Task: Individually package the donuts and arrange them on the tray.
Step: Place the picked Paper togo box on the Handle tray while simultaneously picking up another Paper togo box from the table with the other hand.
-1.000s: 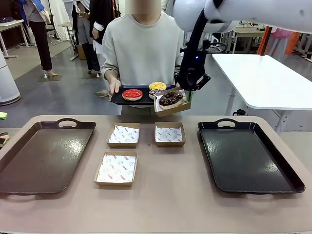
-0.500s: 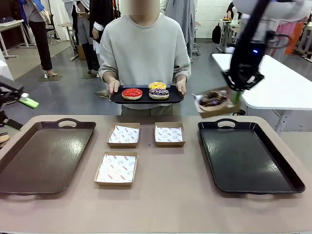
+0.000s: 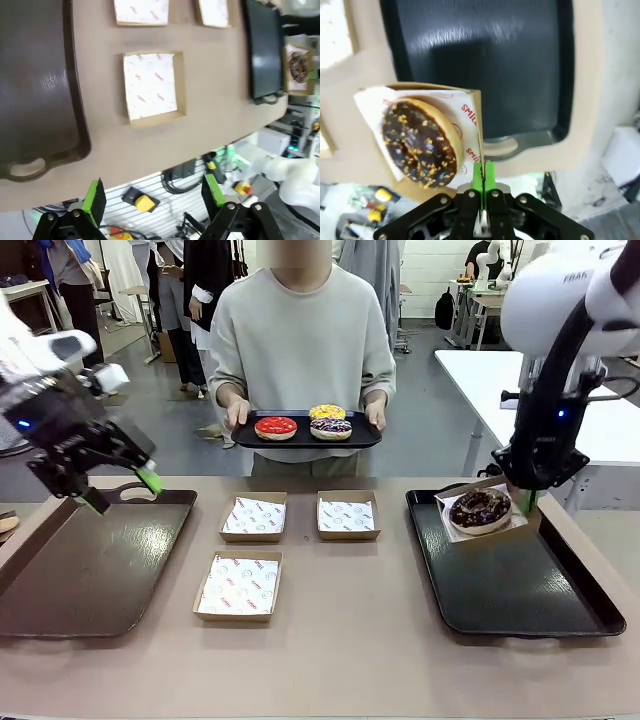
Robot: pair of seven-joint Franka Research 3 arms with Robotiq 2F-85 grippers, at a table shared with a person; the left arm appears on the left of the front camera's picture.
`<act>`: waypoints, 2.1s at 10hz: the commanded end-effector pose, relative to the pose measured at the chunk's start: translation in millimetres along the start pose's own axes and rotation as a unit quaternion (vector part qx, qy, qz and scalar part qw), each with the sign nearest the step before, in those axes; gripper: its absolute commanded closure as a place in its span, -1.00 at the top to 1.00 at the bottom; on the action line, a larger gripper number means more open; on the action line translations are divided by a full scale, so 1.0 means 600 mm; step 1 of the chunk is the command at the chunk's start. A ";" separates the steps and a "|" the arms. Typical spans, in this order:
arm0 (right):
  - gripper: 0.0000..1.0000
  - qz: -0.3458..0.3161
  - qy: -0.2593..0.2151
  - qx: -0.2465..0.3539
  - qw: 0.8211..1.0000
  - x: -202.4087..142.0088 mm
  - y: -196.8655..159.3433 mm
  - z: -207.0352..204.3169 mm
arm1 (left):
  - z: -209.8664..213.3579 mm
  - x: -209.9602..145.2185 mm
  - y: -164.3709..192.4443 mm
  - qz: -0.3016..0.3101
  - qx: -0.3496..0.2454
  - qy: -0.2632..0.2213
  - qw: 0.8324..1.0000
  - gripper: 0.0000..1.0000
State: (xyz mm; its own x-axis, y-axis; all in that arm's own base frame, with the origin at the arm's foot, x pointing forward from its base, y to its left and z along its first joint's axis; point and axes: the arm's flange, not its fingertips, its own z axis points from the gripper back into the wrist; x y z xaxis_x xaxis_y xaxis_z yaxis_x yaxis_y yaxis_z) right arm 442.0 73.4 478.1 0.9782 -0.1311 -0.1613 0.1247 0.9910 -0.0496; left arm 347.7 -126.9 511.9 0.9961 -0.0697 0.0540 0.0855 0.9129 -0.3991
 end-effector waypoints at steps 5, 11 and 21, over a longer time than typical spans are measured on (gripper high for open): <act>-0.97 -0.009 -0.039 0.017 0.999 0.023 -0.003 -0.061 | -0.169 0.053 -0.068 -0.011 0.183 -0.004 0.983 1.00; -0.97 -0.009 -0.039 0.017 0.999 0.023 -0.003 -0.061 | -0.315 0.053 -0.057 -0.001 0.187 0.006 0.982 1.00; -0.97 -0.009 -0.036 0.014 0.999 0.023 0.001 -0.081 | -0.318 0.050 -0.042 0.007 0.185 0.012 0.983 1.00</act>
State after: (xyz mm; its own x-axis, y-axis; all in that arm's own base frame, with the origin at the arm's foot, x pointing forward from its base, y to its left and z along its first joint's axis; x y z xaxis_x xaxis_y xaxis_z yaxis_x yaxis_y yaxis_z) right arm 448.4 69.5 433.6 0.9852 -0.1485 -0.0855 0.1481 0.9889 -0.0115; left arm 381.4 -231.0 351.5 0.9953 -0.0946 0.0218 0.0956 0.9940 -0.0528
